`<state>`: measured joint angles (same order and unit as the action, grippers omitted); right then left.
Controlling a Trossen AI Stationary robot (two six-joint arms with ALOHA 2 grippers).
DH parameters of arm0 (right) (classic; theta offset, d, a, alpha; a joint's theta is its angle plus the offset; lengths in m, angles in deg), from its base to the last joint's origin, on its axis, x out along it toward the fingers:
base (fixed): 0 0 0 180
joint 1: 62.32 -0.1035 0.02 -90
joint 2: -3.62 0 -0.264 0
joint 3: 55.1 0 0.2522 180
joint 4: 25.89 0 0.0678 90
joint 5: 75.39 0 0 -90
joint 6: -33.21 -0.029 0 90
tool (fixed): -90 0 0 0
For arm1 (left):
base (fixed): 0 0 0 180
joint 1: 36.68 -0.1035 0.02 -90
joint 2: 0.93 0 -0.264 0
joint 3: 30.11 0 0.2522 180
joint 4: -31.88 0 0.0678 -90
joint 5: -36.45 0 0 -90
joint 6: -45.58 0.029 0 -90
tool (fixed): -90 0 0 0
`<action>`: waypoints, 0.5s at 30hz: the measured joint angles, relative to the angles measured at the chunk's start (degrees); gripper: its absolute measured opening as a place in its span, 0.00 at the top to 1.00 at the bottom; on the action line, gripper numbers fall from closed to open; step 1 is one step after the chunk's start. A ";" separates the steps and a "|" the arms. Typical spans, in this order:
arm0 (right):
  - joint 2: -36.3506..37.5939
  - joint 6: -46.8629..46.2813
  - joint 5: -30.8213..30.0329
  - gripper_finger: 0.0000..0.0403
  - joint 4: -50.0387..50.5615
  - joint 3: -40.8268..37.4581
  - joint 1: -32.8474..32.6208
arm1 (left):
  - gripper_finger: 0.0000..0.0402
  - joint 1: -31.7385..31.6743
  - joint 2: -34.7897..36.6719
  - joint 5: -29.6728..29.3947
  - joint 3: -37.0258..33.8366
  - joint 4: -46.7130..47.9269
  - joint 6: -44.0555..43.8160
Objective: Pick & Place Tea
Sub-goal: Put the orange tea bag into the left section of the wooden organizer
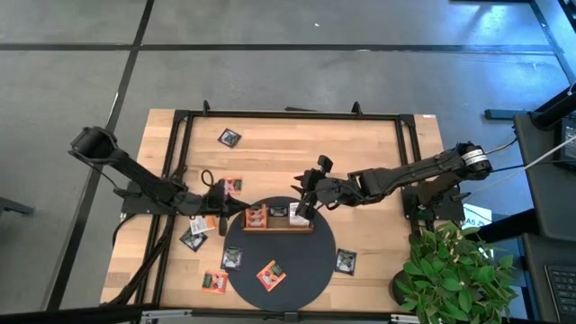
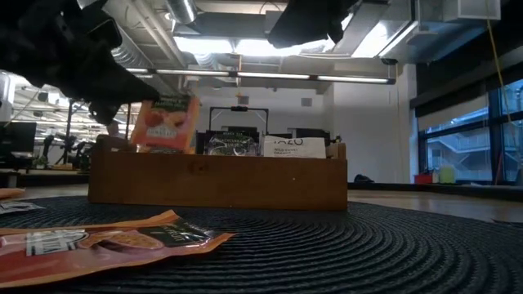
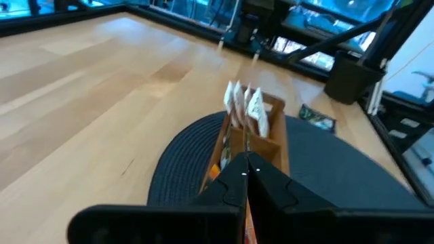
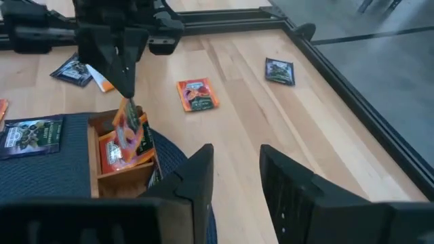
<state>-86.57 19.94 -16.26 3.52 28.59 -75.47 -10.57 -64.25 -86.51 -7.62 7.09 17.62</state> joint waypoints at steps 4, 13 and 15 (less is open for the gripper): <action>0.00 0.02 0.00 0.70 0.02 0.00 0.00 | 0.99 0.00 -2.77 -0.44 0.00 -0.65 -1.69; -0.02 0.18 0.00 0.70 0.59 0.00 -0.02 | 0.99 0.00 -4.57 -0.07 0.00 -0.36 -2.82; -0.02 0.21 0.02 0.70 0.81 0.00 -0.02 | 0.99 0.00 -4.57 -0.05 0.00 -0.34 -2.82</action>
<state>-86.59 20.15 -16.24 4.33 28.59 -75.49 -10.57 -68.83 -86.57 -7.62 6.75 14.80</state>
